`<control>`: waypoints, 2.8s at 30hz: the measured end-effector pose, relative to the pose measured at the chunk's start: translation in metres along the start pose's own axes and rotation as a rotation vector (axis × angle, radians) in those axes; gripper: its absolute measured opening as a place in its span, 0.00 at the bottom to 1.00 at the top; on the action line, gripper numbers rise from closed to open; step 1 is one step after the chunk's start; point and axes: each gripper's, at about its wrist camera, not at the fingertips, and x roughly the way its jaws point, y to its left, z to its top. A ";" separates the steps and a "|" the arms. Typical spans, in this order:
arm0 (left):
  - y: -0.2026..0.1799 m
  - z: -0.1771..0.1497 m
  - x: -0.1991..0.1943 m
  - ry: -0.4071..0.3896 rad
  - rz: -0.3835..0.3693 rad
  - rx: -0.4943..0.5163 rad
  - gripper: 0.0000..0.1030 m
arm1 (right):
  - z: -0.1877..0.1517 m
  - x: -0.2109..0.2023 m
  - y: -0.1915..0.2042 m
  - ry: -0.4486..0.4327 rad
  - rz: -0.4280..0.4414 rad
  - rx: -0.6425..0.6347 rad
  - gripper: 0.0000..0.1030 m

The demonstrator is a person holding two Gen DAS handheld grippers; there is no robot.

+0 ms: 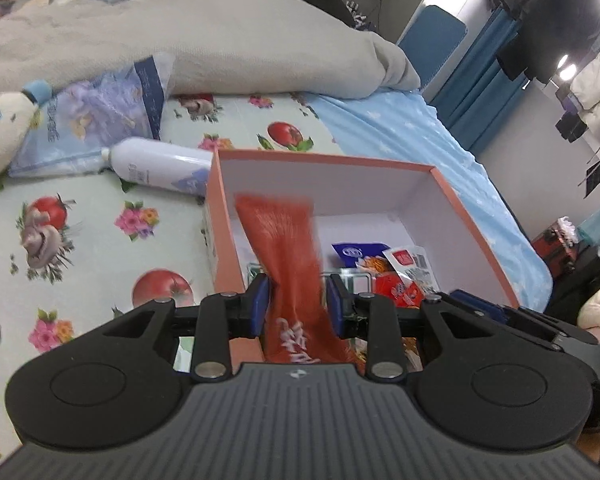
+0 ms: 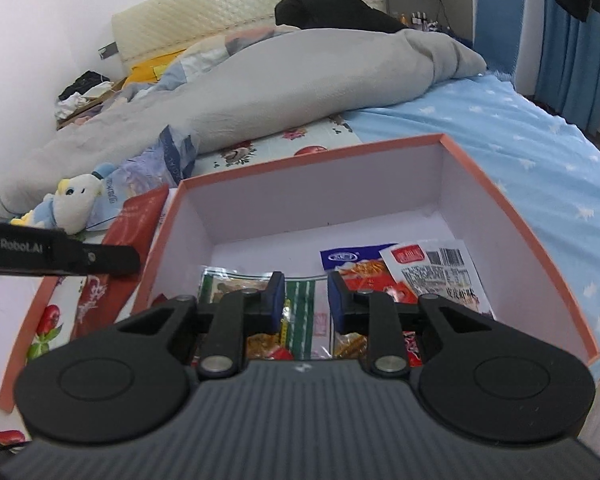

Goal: Organize snacks

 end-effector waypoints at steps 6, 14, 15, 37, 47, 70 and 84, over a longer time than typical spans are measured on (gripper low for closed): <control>-0.006 0.004 -0.018 -0.032 0.008 0.017 0.74 | 0.011 -0.019 -0.002 -0.044 0.001 0.003 0.26; -0.029 0.021 -0.084 -0.126 -0.008 0.076 0.76 | 0.045 -0.087 0.014 -0.188 0.043 0.016 0.26; -0.032 0.024 -0.094 -0.144 -0.009 0.086 0.80 | 0.051 -0.099 0.017 -0.215 0.050 0.016 0.26; -0.056 -0.026 -0.272 -0.306 0.033 0.183 1.00 | 0.023 -0.223 0.060 -0.311 0.064 -0.010 0.27; -0.042 -0.077 -0.261 -0.268 0.100 0.182 1.00 | -0.023 -0.201 0.073 -0.252 0.008 -0.052 0.27; -0.014 -0.087 -0.213 -0.203 0.147 0.131 1.00 | -0.052 -0.172 0.065 -0.187 -0.043 0.001 0.27; -0.013 -0.085 -0.208 -0.191 0.152 0.107 1.00 | -0.052 -0.168 0.059 -0.182 -0.057 0.006 0.54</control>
